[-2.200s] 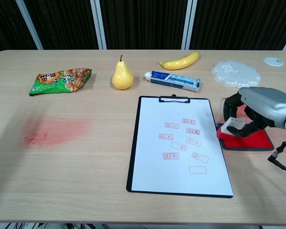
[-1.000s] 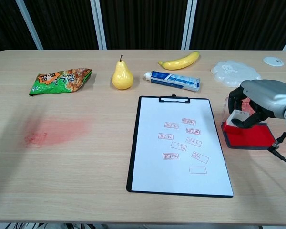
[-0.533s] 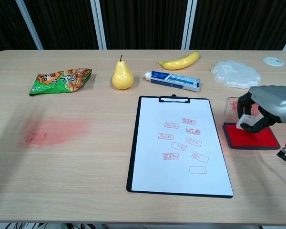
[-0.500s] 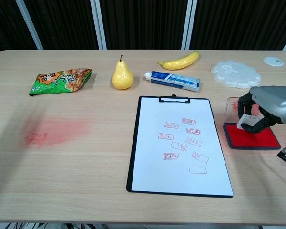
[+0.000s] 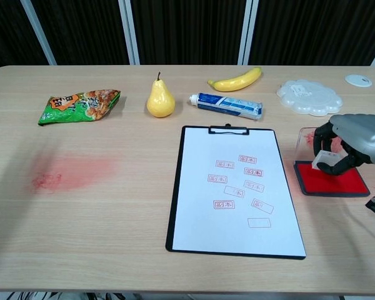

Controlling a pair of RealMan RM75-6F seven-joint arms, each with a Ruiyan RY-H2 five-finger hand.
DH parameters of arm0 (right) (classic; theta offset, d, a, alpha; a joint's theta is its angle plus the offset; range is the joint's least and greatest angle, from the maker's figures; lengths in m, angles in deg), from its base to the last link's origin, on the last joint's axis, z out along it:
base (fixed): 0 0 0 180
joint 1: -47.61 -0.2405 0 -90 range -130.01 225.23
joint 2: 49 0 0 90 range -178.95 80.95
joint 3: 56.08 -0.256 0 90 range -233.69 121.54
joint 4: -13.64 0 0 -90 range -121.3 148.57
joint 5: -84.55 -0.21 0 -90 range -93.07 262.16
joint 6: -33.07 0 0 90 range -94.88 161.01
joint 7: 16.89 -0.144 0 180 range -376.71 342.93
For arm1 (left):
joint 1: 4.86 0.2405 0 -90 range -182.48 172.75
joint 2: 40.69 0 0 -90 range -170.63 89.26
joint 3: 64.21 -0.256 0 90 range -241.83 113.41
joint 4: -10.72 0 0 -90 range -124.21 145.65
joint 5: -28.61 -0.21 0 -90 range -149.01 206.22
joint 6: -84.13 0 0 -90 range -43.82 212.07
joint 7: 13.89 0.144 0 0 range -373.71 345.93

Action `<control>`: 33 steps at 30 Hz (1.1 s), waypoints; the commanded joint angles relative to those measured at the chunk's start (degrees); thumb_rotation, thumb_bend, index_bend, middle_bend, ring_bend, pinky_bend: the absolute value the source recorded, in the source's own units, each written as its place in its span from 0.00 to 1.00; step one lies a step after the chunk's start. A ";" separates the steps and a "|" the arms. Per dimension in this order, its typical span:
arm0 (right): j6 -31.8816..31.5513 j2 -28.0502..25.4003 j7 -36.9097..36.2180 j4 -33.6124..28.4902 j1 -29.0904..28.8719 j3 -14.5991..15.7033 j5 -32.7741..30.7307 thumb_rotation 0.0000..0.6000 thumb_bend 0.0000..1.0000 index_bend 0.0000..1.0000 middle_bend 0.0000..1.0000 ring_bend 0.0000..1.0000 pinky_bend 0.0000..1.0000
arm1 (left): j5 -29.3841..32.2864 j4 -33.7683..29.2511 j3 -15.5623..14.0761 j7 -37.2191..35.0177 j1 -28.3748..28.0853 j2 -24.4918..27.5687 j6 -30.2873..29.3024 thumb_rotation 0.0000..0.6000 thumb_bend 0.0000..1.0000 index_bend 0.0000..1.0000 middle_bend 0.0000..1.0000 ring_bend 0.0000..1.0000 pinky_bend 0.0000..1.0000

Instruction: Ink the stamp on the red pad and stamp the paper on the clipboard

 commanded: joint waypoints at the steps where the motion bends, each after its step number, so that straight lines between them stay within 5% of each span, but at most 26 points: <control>1: -0.69 -0.60 -0.39 -1.42 -0.20 -0.50 0.79 1.00 0.75 0.91 0.87 0.88 0.88 | 0.02 0.01 0.00 -0.03 0.00 0.00 0.01 1.00 0.04 0.00 0.00 0.00 0.00; 11: -2.50 -2.72 0.07 -6.06 -0.04 -0.80 1.65 1.00 0.75 0.91 0.87 0.88 0.88 | -0.24 0.07 -0.06 -0.19 0.01 0.11 -0.08 1.00 0.04 0.00 0.00 0.00 0.00; 33: -1.26 -1.68 -1.06 -2.18 2.12 2.02 -0.58 1.00 0.75 0.91 0.87 0.88 0.88 | 0.00 -0.07 -0.10 0.20 -0.02 0.07 0.09 1.00 0.04 0.00 0.00 0.00 0.00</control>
